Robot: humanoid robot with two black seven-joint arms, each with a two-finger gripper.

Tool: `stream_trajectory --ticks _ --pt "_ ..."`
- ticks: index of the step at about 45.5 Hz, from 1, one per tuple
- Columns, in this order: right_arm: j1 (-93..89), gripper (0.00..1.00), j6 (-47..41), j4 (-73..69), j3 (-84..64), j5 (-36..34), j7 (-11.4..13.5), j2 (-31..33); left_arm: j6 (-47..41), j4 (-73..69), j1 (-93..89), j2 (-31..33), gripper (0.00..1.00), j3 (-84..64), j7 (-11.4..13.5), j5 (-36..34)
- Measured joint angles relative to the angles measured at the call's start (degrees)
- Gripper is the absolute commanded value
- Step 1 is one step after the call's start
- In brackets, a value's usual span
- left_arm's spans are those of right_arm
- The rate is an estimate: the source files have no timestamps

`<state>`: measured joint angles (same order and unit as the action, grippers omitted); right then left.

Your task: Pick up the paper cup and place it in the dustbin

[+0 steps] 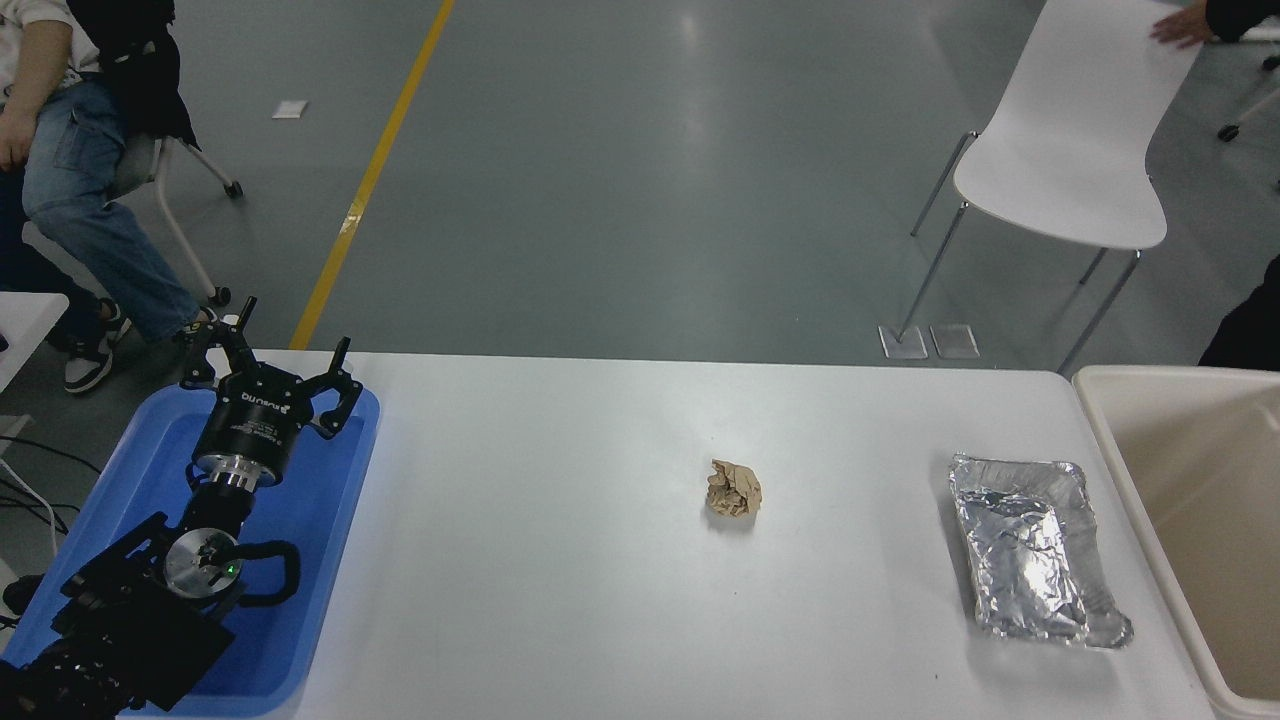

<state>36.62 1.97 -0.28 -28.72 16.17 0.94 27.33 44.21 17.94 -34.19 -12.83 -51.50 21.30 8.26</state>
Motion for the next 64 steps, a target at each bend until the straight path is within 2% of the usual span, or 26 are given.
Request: stream_trajectory --ticks 1,2,4,6,10,11,28,35,42,50,64 --pt "-0.29 0.00 0.15 0.00 0.27 -0.03 0.02 -0.14 0.00 0.00 0.00 0.00 1.00 0.00 0.00 0.00" --pt "-0.50 0.07 0.25 0.01 0.47 -0.05 0.03 -0.26 0.00 0.00 0.00 0.00 1.00 0.00 0.00 0.00" --pt "-0.91 0.36 0.41 0.02 0.83 -0.11 0.06 -0.51 0.00 0.00 0.00 0.00 1.00 0.00 0.00 0.00" --pt "-1.20 0.60 0.53 0.02 1.10 -0.17 0.09 -0.68 0.00 0.00 0.00 0.00 1.00 0.00 0.00 0.00" --pt "-1.57 0.96 0.71 0.04 1.49 -0.23 0.10 -0.96 0.00 0.00 0.00 0.00 1.00 0.00 0.00 0.00" --pt "-1.63 1.00 0.81 0.04 1.59 -0.24 0.10 -1.02 0.00 0.00 0.00 0.00 1.00 0.00 0.00 0.00" --pt "-1.54 1.00 1.01 -1.11 1.76 -0.33 0.12 -1.20 0.00 0.00 0.00 0.00 1.00 0.00 0.00 0.00" --pt "2.78 1.00 0.75 -4.81 1.53 -0.34 0.11 1.19 0.00 0.00 0.00 0.01 1.00 0.00 0.00 0.01" --pt "11.71 1.00 0.47 -12.47 -1.64 -0.26 0.12 5.42 0.00 -0.01 0.00 0.01 1.00 0.00 0.00 0.03" --pt "27.40 1.00 0.18 -24.00 -12.22 -0.23 0.12 7.95 0.00 0.00 0.00 0.01 1.00 0.00 -0.01 0.01" --pt "54.05 1.00 -2.45 -47.10 -26.66 -0.27 0.15 6.34 0.00 0.04 0.00 0.03 1.00 0.00 -0.03 0.00"
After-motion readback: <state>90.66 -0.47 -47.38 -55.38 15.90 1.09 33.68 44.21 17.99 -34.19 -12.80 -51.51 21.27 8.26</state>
